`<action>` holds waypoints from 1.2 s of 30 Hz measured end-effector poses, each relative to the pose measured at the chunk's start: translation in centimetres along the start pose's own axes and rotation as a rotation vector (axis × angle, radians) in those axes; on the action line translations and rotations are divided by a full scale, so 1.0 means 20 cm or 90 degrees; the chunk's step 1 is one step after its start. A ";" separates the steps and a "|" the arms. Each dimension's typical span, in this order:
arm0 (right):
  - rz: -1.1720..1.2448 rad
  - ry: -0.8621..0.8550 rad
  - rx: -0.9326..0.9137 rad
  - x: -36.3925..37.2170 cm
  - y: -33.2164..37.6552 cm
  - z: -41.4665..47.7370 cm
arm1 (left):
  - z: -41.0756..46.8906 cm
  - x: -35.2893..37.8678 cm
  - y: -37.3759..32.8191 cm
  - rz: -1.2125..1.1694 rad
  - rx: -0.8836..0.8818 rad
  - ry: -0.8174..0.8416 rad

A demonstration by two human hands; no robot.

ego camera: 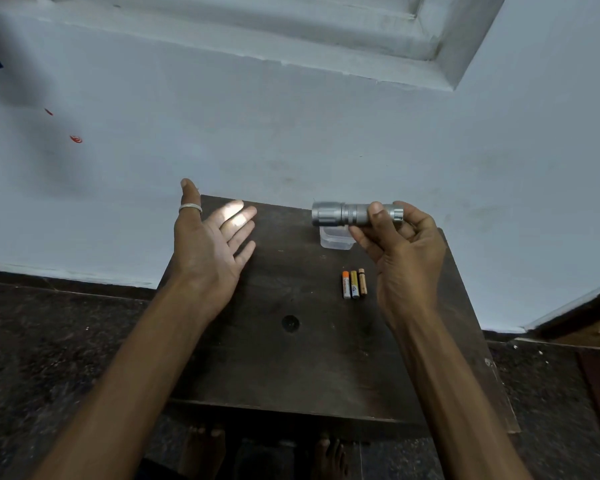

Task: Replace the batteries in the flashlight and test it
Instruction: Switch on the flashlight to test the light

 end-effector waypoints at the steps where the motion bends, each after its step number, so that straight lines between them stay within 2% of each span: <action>1: 0.005 -0.012 -0.005 -0.01 0.00 0.00 | 0.00 -0.01 0.00 0.008 0.007 -0.010; 8: -0.110 -0.054 -0.081 -0.04 0.01 0.02 | -0.01 -0.02 -0.01 0.008 0.017 -0.040; 16: -0.166 -0.047 -0.154 -0.02 0.05 0.00 | 0.00 -0.03 -0.01 -0.001 0.020 -0.052; 30: -0.240 0.027 -0.175 0.03 0.10 -0.03 | -0.01 -0.02 -0.01 0.012 0.010 -0.045; 36: -0.163 0.005 -0.111 0.01 0.07 -0.02 | 0.00 -0.02 -0.01 -0.005 0.001 -0.040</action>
Point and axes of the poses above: each hand's wrist, its own z-axis towards the middle knuckle, its own x-axis out of the palm, y = z × x, the point moved 7 cm from there along z, towards the middle knuckle, and after that the axes turned 5 degrees about -y, right-handed, at the moved point
